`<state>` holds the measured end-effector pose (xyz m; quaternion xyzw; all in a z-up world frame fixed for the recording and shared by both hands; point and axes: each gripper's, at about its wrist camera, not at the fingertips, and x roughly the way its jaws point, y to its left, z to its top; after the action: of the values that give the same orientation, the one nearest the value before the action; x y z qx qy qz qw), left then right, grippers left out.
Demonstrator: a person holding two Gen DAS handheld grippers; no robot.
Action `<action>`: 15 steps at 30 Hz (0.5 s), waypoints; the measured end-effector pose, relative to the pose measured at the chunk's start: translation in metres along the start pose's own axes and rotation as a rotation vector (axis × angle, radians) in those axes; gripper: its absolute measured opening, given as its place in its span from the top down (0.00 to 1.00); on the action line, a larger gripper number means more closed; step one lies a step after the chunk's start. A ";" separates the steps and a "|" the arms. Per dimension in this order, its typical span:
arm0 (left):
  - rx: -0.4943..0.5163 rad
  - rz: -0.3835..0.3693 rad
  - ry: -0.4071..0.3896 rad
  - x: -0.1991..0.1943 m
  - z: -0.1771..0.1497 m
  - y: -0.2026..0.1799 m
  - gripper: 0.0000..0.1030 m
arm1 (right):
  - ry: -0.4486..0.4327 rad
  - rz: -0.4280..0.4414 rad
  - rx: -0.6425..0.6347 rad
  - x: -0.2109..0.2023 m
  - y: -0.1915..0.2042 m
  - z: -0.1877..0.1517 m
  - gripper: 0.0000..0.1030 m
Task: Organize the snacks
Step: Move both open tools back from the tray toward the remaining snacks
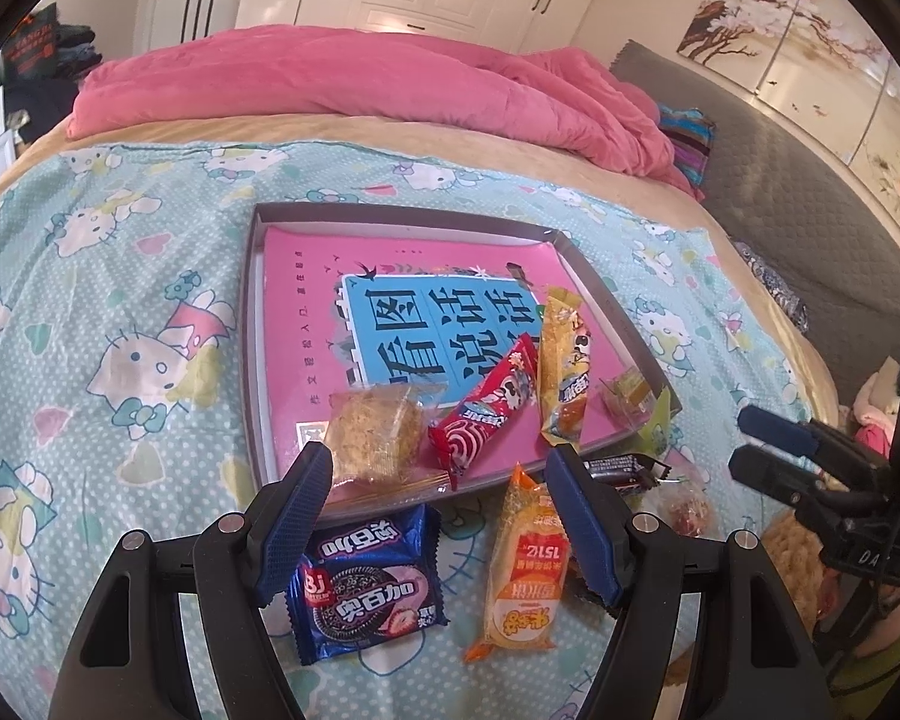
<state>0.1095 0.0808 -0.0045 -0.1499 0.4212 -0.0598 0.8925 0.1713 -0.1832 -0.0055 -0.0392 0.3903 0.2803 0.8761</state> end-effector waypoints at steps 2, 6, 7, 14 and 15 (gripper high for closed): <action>-0.002 -0.009 -0.008 -0.003 -0.001 -0.001 0.27 | 0.007 0.002 -0.001 0.000 0.000 -0.003 0.43; -0.002 -0.018 -0.008 -0.005 -0.002 -0.002 0.27 | 0.019 0.007 -0.002 0.000 0.003 -0.008 0.43; -0.003 -0.019 -0.007 -0.005 -0.002 -0.002 0.27 | 0.021 0.009 0.000 0.000 0.003 -0.009 0.43; 0.000 -0.024 -0.006 -0.007 -0.004 -0.005 0.27 | 0.059 0.035 -0.007 0.005 0.013 -0.019 0.43; 0.002 -0.024 -0.005 -0.007 -0.005 -0.005 0.27 | 0.063 0.038 -0.007 0.006 0.015 -0.021 0.43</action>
<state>0.1013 0.0762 -0.0004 -0.1545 0.4172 -0.0706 0.8928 0.1530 -0.1741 -0.0215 -0.0438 0.4173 0.2969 0.8578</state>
